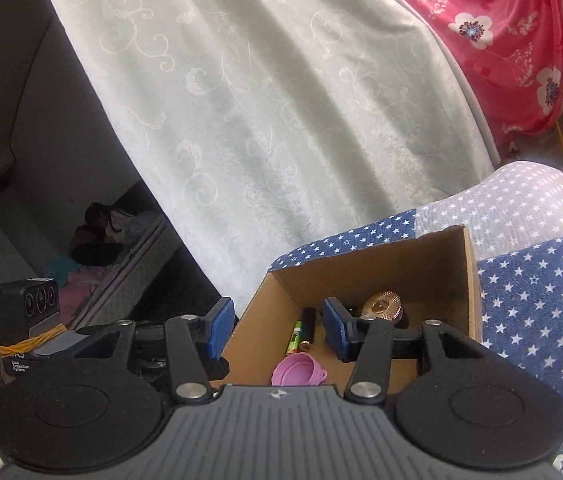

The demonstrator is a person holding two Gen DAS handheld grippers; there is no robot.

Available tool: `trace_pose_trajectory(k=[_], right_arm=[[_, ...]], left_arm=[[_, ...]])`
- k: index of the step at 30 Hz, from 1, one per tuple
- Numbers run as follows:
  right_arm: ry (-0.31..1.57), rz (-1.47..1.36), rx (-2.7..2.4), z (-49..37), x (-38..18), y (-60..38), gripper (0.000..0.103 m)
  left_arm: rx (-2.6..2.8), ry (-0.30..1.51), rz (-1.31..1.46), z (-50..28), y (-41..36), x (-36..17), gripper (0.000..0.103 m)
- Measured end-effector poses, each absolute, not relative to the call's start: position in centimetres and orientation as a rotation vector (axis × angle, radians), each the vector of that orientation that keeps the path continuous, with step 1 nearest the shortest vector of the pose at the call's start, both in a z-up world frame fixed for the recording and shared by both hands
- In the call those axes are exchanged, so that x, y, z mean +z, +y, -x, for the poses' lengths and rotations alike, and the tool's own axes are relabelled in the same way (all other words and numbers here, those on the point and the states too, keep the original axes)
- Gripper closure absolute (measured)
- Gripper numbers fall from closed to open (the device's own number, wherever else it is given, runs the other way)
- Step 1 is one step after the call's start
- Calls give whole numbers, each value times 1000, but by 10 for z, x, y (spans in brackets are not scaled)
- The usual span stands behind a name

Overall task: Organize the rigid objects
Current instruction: 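Open the right gripper to set the jar down, then withdraw, then grasp the green dropper bottle with the right gripper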

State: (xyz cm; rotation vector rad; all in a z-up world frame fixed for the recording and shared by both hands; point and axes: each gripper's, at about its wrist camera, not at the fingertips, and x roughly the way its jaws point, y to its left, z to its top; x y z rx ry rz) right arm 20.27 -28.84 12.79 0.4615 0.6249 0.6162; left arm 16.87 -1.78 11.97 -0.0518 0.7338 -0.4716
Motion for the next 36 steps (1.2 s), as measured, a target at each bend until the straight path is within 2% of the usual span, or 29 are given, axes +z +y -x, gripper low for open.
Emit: trace_pose_trajectory(k=[6, 11, 24, 36], right_arm=[[627, -432, 588, -171, 90, -281, 51], [629, -325, 571, -166, 68, -260, 51], [662, -102, 582, -174, 37, -223, 60], [725, -164, 585, -188, 21, -234, 71]], left_arm=[[-555, 700, 69, -121, -37, 59, 14], [-542, 582, -60, -99, -68, 29, 16], [-514, 488, -211, -113, -102, 3, 44], [-475, 500, -225, -116, -99, -5, 53]])
